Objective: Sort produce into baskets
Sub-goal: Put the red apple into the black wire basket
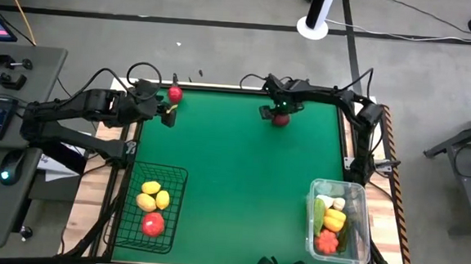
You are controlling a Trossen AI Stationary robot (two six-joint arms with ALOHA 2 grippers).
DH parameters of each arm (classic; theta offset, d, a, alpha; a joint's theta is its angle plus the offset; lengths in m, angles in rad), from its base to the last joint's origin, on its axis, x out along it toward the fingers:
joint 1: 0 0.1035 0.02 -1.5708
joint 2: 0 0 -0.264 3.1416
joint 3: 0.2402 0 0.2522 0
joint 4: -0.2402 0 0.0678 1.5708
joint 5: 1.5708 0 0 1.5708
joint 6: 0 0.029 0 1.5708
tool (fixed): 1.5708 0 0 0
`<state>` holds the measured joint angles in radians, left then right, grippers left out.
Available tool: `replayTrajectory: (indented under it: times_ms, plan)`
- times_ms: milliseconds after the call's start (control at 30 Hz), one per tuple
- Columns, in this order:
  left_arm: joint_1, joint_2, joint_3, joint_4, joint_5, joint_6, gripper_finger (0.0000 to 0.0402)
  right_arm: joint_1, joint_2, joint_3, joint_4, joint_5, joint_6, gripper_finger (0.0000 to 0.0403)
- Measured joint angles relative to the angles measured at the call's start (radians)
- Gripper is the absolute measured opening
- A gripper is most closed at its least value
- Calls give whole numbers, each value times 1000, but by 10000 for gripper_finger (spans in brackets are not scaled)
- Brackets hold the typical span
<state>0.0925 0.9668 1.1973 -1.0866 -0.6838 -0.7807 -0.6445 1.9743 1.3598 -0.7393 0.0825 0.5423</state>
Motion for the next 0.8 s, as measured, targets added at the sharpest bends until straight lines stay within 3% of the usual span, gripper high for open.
replayTrajectory:
  times_ms: [233, 467, 633, 800]
  plan:
    - [0, 0, 0, 0, 0, 9, 251, 35, 0, 0, -14, -35, -76, 325]
    - [0, 0, 0, 0, 0, 10, 251, 52, 0, 0, -97, -38, -110, 275]
    - [0, 0, 0, 0, 0, 26, 251, 63, 0, 0, -102, -34, -129, 204]
    - [0, 0, 0, 0, 0, 26, 251, 76, -1, 0, -102, -35, -161, 100]
